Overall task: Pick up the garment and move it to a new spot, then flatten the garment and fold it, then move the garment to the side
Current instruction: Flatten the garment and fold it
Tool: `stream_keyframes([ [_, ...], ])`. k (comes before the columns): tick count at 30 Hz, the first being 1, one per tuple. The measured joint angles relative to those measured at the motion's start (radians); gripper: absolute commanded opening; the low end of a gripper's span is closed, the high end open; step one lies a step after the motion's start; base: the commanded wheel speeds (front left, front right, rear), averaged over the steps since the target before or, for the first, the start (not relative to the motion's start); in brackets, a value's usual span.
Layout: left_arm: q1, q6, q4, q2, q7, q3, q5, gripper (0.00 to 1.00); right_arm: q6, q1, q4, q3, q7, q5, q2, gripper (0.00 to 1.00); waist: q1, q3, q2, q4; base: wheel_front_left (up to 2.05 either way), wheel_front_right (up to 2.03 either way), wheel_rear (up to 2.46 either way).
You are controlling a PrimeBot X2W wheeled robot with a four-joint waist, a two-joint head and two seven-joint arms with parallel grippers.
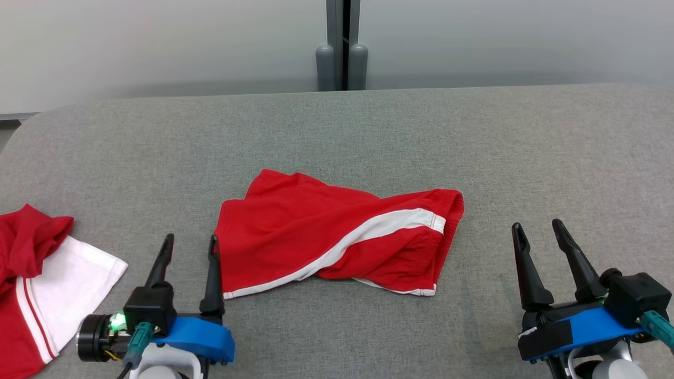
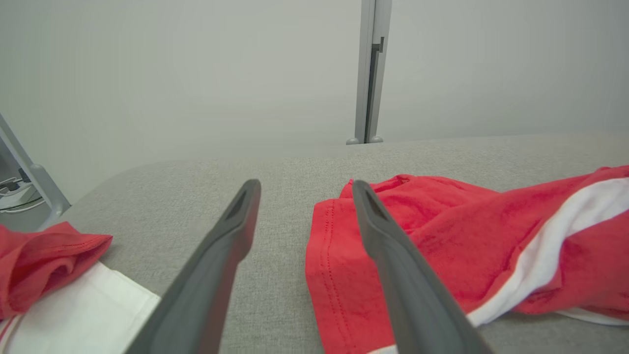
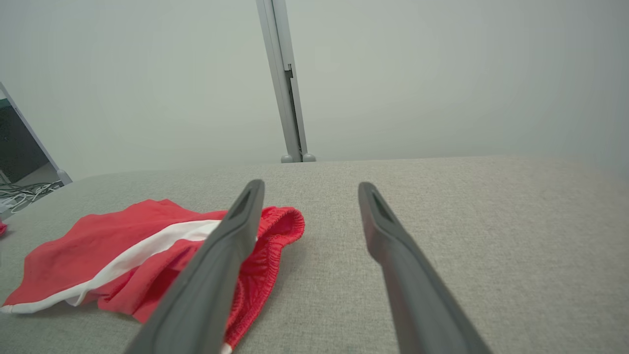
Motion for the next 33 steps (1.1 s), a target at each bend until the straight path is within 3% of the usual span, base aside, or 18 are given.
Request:
stream_keyframes([
  [15, 0.004, -0.075, 0.141, -0.012, 0.221, -0.045, -0.093, 1.00, 0.000, -0.013, 0.002, 0.003, 0.017, -0.004, 0.007, 1.00, 0.0001, 0.082, 0.0000, -0.008, 0.00, 0.00, 0.00],
  [16, -0.006, -0.084, 0.152, -0.012, 0.233, -0.045, -0.104, 0.85, 0.000, -0.017, 0.005, 0.005, 0.018, -0.004, 0.008, 1.00, 0.0002, 0.088, 0.0000, -0.009, 0.00, 0.00, 0.00],
  [18, -0.021, -0.091, 0.163, -0.011, 0.239, -0.047, -0.110, 0.00, 0.000, -0.027, 0.012, 0.010, 0.022, -0.004, 0.007, 1.00, 0.0001, 0.097, 0.0000, -0.011, 0.00, 0.00, 0.00],
  [33, -0.094, -0.105, 0.213, -0.017, 0.200, -0.082, -0.116, 0.00, 0.000, -0.197, 0.139, 0.217, 0.168, 0.106, -0.060, 1.00, 0.0001, 0.134, 0.0000, 0.032, 0.00, 0.00, 0.00],
])
